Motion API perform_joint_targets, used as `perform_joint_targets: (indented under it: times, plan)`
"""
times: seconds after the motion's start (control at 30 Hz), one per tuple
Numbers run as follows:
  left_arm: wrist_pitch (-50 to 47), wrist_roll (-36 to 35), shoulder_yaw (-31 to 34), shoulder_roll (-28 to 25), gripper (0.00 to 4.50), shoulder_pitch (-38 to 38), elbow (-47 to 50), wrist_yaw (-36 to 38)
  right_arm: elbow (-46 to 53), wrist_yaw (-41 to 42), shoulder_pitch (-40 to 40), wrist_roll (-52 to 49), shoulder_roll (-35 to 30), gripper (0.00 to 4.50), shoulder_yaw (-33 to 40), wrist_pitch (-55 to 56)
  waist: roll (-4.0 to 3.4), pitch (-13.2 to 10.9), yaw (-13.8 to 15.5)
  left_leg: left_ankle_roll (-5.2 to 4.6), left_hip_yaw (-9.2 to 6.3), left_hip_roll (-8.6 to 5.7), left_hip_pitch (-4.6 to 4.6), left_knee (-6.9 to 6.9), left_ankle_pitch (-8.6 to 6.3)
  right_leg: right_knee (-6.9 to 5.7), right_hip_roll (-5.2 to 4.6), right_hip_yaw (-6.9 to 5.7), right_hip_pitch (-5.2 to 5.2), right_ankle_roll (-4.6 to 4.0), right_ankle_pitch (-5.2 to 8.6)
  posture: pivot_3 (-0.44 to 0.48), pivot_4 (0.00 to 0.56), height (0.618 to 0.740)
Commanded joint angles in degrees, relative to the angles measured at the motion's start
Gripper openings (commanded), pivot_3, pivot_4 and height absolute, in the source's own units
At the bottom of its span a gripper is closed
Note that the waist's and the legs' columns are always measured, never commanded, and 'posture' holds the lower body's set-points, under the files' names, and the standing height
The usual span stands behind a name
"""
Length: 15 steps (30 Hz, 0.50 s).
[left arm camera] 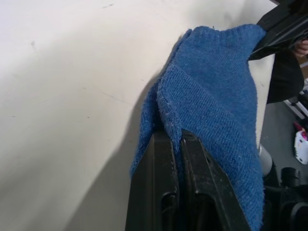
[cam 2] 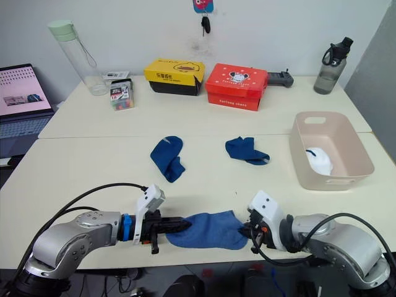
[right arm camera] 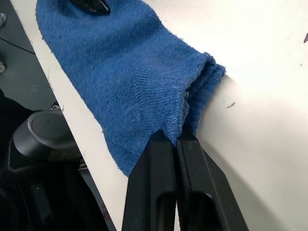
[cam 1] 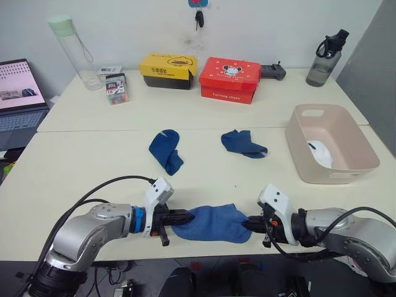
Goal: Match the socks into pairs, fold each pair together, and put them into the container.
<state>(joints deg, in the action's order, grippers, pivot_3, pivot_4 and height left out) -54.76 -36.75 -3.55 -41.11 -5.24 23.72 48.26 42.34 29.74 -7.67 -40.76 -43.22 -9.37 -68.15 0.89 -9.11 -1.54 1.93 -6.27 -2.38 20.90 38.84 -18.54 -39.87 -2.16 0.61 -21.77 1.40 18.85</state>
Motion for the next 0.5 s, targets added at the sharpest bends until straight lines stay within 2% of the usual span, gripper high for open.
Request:
perform_joint_targets:
  times: [0.03, 0.3, 0.37, 0.4, 0.47, 0.5]
  plan:
    - [1.42, 0.31, 0.29, -0.31, 0.97, 0.23, -0.37, 0.38, 2.03, 1.06, 0.19, -1.69, -0.84, 1.04, 1.65, -0.58, 0.00, 0.00, 0.00, -0.01, 0.00, 0.00, 0.00, 0.00, 0.00, 0.00, 0.00, 0.00, 0.00, 0.00, 0.00, 0.000, 0.150, 0.740]
    - [6.34, -0.63, 5.04, -4.23, 3.40, -2.49, -1.35, 5.10, 6.26, 3.73, 0.89, -9.19, -2.64, 3.79, 11.87, 0.03, 0.00, -0.01, 0.07, -0.04, -0.02, 0.01, 0.00, -0.02, -0.02, 0.02, 0.00, -0.02, 0.00, 0.00, 0.00, 0.000, 0.150, 0.740]
    - [7.90, -0.52, 5.42, -5.55, 3.40, -4.28, -1.93, 7.27, 7.11, 3.31, 0.29, -10.06, -1.74, 4.46, 13.09, 1.74, 0.03, -0.02, 0.05, -0.06, -0.04, 0.01, 0.01, -0.02, -0.03, 0.02, 0.00, -0.06, 0.01, 0.00, 0.00, 0.000, 0.150, 0.740]
    - [8.36, -0.91, 5.15, -6.21, 3.40, -5.03, -2.03, 9.12, 7.33, 2.75, -0.18, -9.92, -1.20, 4.46, 12.90, 2.47, 0.03, -0.02, 0.05, -0.06, -0.03, 0.01, 0.00, -0.02, -0.04, 0.02, 0.00, -0.04, 0.02, 0.00, 0.00, 0.000, 0.150, 0.740]
    - [11.35, 0.33, 2.44, -7.31, 3.01, -7.03, -2.28, 13.46, 7.13, 1.63, -2.34, -7.36, 0.42, 4.50, 9.71, 4.85, 0.02, -0.02, -0.01, -0.06, 0.00, 0.00, -0.01, -0.02, -0.03, 0.03, 0.00, -0.03, 0.02, 0.00, 0.00, 0.000, 0.150, 0.740]
    - [12.51, 1.14, 0.48, -7.54, 2.79, -8.07, -2.37, 15.31, 6.68, 1.30, -3.03, -6.45, 1.21, 4.32, 8.10, 5.52, 0.01, -0.03, -0.02, -0.04, 0.00, 0.00, -0.01, -0.02, -0.02, 0.03, 0.00, -0.03, 0.02, 0.00, 0.00, 0.000, 0.150, 0.740]
